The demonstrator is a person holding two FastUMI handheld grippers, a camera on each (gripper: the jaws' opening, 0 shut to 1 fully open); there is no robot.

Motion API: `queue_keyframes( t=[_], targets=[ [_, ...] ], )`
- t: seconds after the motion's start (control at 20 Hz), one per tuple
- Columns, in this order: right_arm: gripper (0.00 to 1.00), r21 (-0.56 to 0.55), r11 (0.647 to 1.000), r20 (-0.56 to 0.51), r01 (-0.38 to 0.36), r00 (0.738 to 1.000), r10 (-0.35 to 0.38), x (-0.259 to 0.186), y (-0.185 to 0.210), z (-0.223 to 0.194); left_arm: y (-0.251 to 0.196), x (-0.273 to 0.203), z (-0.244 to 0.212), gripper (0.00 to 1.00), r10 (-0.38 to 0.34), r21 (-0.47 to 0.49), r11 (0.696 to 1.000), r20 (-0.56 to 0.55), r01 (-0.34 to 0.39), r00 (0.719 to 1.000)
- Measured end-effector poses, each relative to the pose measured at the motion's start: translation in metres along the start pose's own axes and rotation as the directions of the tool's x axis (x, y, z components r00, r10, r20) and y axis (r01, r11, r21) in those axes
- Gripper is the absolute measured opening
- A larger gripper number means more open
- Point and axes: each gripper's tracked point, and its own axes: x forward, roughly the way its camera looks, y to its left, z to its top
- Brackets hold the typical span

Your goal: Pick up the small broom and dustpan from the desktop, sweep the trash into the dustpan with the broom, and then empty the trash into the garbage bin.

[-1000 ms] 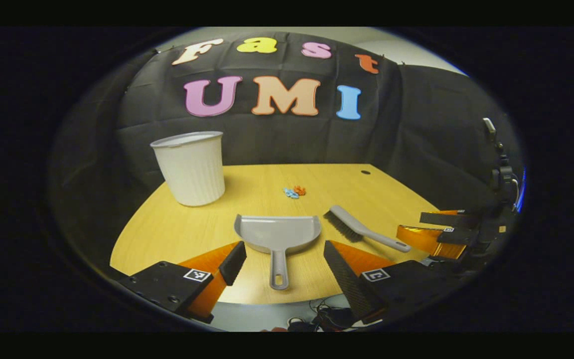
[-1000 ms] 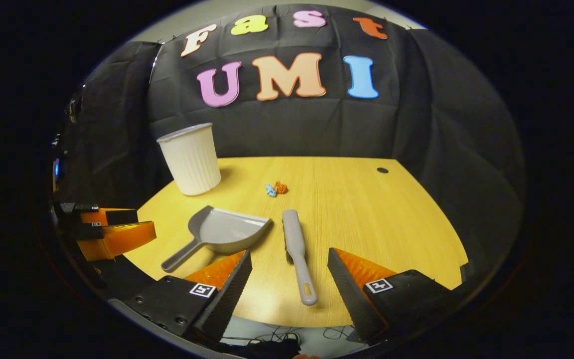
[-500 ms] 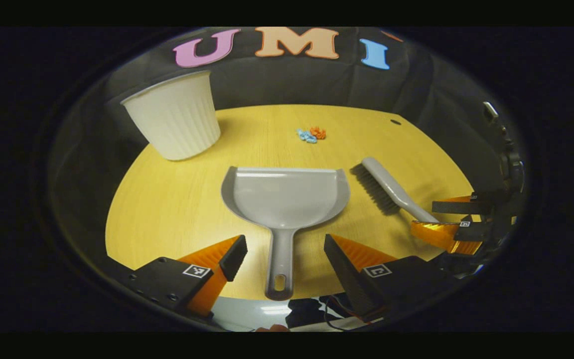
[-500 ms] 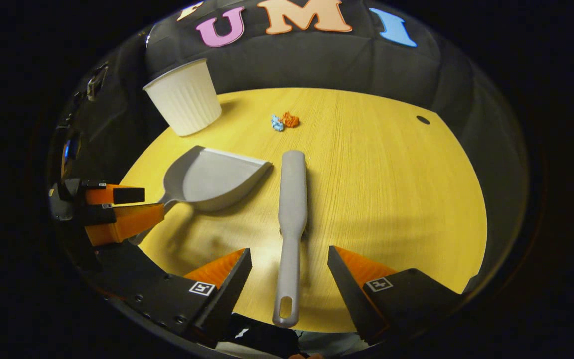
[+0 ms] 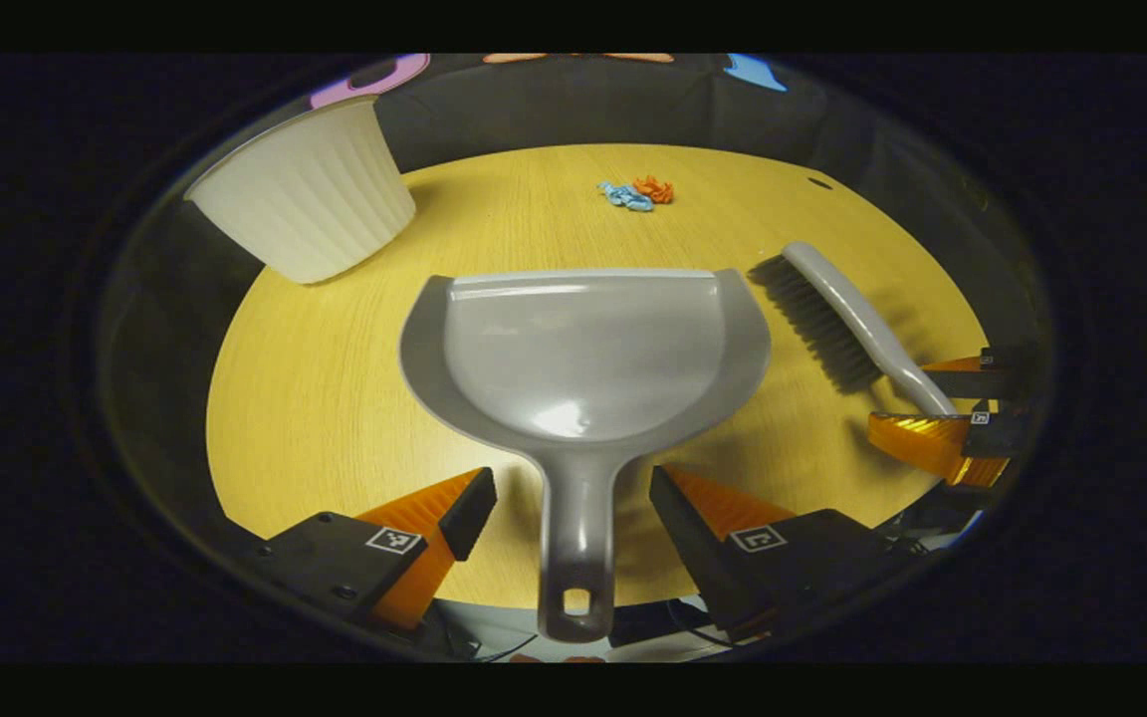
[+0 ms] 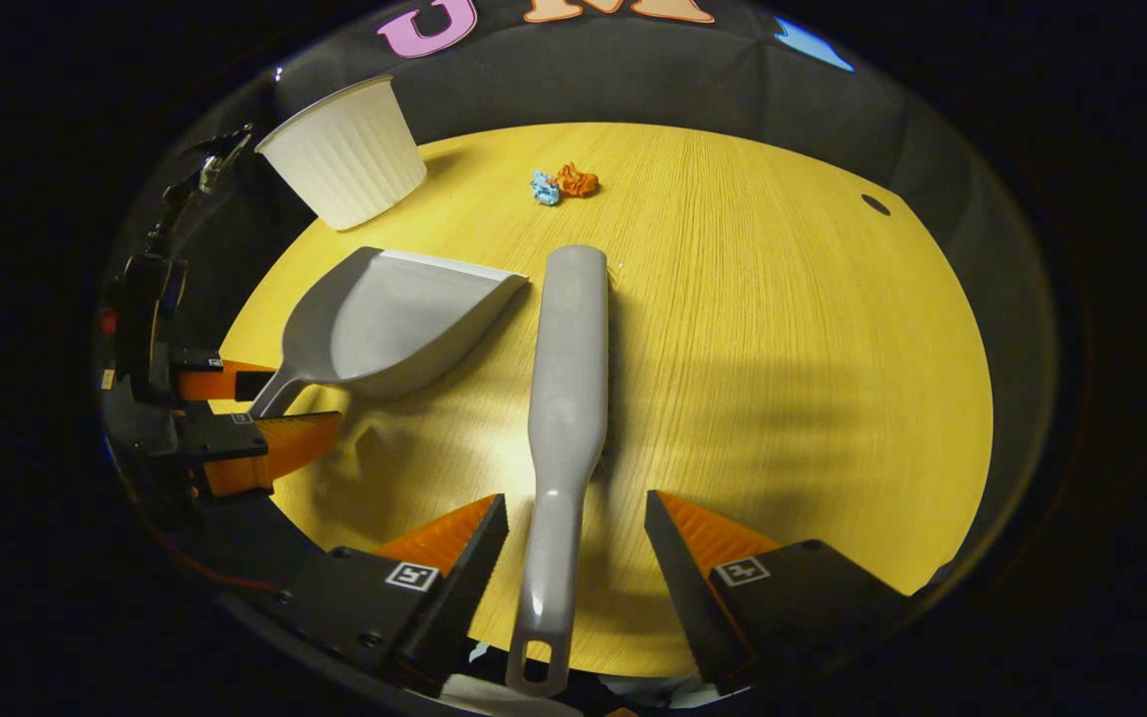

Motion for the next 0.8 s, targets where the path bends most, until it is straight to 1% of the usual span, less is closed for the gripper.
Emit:
queue_keyframes(
  t=[0.05,0.1,0.15,0.2,0.25,0.3,0.35,0.4,0.45,0.5,0.6,0.65,0.7,0.8],
  targets=[
    [0.72,0.007,1.000,-0.015,-0.001,1.000,0.002,0.004,0.000,-0.002,0.001,0.004,-0.001,0.91,0.005,0.005,1.000,-0.010,-0.005,1.000],
    [0.63,0.019,1.000,-0.020,-0.003,1.000,0.004,0.009,0.000,-0.003,0.000,0.007,-0.004,0.82,0.004,0.006,1.000,-0.025,-0.004,1.000],
    [0.43,0.026,1.000,-0.032,-0.003,0.999,0.003,0.009,0.000,-0.004,-0.004,0.007,-0.008,0.60,-0.007,-0.001,1.000,-0.047,0.007,0.999],
    [0.36,0.032,0.999,-0.024,-0.019,1.000,0.019,0.013,0.002,-0.002,-0.006,0.008,-0.005,0.57,-0.018,-0.004,1.000,-0.040,0.018,0.999],
    [0.29,0.038,0.999,-0.046,-0.025,0.999,0.026,0.012,0.002,-0.003,-0.003,0.010,-0.007,0.34,-0.008,-0.003,1.000,-0.053,0.008,0.999],
    [0.26,0.036,0.999,-0.054,-0.038,0.998,0.039,0.006,0.002,-0.002,-0.004,0.007,-0.009,0.33,-0.007,-0.003,1.000,-0.064,0.007,0.998],
    [0.25,0.033,0.998,-0.063,-0.051,0.997,0.053,0.008,0.004,-0.002,-0.004,0.007,-0.010,0.33,-0.012,-0.001,1.000,-0.074,0.012,0.997],
    [0.25,0.030,0.998,-0.069,-0.064,0.995,0.066,0.009,0.004,-0.002,-0.005,0.005,-0.008,0.30,-0.017,0.002,1.000,-0.068,0.018,0.998],
    [0.24,0.024,0.997,-0.067,-0.075,0.995,0.076,0.008,0.003,-0.001,-0.005,0.005,-0.007,0.31,-0.024,0.005,1.000,-0.060,0.024,0.998],
    [0.24,0.011,0.996,-0.062,-0.084,0.994,0.085,0.010,0.002,0.000,-0.005,0.006,-0.007,0.28,-0.030,0.009,0.999,-0.052,0.030,0.998],
    [0.23,-0.008,0.996,-0.050,-0.091,0.995,0.091,0.006,-0.002,0.001,-0.004,0.005,-0.005,0.29,-0.031,0.034,0.999,-0.035,0.032,0.999],
    [0.19,-0.010,0.995,-0.033,-0.100,0.994,0.100,0.002,-0.003,0.003,-0.003,0.003,0.000,0.27,-0.029,0.043,0.999,-0.022,0.030,0.999],
    [0.22,-0.008,0.994,-0.006,-0.111,0.994,0.111,-0.003,-0.004,0.010,-0.002,0.000,0.004,0.28,-0.024,0.050,0.998,-0.011,0.025,1.000],
    [0.22,-0.002,0.991,0.050,-0.131,0.990,0.131,-0.019,-0.011,0.030,0.007,-0.011,0.015,0.29,-0.002,0.077,0.997,0.004,0.002,1.000]
  ],
)
